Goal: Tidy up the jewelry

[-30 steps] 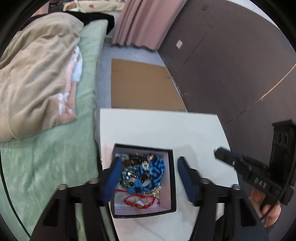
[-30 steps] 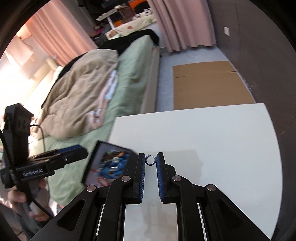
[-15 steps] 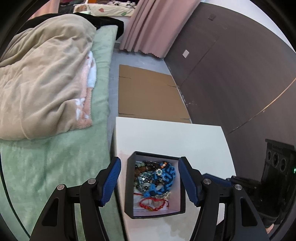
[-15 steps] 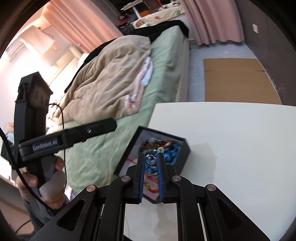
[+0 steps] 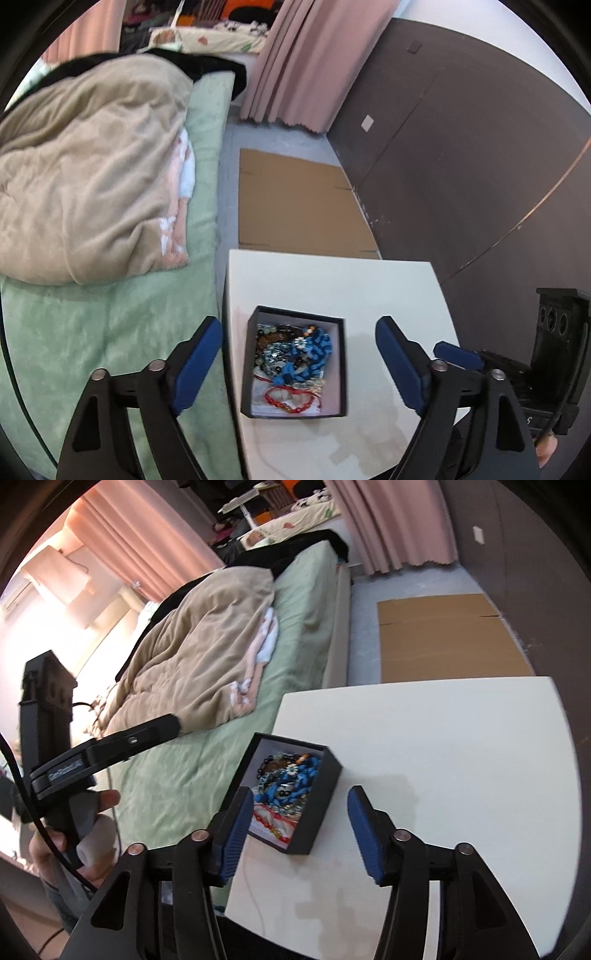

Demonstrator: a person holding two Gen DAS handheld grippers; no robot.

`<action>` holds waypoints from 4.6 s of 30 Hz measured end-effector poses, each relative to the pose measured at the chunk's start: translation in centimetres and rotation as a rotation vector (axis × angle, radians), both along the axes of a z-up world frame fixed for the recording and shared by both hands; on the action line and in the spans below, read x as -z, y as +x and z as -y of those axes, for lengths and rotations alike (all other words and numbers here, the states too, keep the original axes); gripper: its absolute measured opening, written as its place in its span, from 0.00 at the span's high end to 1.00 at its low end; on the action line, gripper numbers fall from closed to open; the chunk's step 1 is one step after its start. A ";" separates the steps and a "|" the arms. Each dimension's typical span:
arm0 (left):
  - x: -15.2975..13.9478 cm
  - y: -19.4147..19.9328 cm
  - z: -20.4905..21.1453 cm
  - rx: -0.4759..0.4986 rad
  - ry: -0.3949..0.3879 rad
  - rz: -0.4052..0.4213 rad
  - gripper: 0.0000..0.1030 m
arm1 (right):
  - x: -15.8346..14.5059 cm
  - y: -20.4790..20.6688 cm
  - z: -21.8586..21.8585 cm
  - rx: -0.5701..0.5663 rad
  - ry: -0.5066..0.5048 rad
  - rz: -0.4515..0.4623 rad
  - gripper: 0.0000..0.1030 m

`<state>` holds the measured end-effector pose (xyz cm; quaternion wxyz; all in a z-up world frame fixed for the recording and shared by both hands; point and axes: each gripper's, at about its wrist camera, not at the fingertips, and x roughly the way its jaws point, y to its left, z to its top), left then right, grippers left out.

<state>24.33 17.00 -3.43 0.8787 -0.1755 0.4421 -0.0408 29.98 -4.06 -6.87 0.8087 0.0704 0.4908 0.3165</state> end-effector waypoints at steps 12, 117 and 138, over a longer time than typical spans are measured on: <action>-5.3 -5.2 5.1 0.039 0.076 0.122 0.05 | -4.7 -3.5 3.6 0.059 -0.065 0.105 0.14; -1.2 -17.4 9.9 -0.084 0.338 0.330 0.00 | -2.7 -15.1 15.5 0.328 -0.147 0.379 0.00; -0.9 -16.9 9.4 -0.087 0.320 0.305 0.00 | -2.1 -15.2 15.2 0.335 -0.145 0.359 0.00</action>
